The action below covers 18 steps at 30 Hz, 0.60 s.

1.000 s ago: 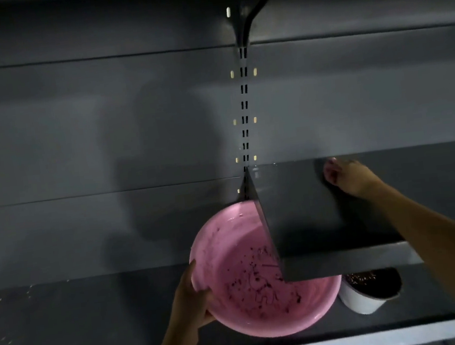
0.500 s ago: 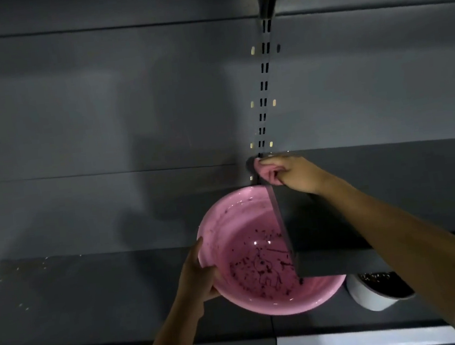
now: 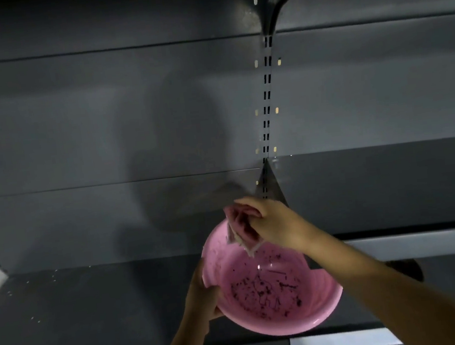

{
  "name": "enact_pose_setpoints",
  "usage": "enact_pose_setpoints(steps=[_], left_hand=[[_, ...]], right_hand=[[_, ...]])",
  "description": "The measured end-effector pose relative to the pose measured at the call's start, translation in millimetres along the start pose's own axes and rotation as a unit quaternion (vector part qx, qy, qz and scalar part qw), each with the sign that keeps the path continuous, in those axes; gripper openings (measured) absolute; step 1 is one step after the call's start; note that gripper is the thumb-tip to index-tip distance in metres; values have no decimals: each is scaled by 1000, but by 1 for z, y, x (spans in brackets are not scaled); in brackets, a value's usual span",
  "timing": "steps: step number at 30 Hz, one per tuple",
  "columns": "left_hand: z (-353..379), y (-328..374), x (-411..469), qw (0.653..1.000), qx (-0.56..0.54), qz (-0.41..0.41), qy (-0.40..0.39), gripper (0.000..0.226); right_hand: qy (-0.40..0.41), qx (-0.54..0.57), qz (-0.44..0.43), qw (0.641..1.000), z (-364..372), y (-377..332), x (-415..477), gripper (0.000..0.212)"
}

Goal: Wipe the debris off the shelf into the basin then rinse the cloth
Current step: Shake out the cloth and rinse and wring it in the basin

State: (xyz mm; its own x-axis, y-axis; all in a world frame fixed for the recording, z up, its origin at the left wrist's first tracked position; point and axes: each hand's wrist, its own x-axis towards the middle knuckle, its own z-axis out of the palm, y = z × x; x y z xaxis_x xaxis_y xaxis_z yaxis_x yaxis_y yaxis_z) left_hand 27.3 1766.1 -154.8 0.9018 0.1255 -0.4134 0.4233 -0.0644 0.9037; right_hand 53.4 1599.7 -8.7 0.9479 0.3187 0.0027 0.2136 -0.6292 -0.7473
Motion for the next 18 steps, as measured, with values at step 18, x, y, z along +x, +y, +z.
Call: enact_pose_setpoints(steps=[18], left_hand=[[-17,-71,7,981,161,-56,94,73]], right_hand=[[73,124,281,949,97,105,-15,30]])
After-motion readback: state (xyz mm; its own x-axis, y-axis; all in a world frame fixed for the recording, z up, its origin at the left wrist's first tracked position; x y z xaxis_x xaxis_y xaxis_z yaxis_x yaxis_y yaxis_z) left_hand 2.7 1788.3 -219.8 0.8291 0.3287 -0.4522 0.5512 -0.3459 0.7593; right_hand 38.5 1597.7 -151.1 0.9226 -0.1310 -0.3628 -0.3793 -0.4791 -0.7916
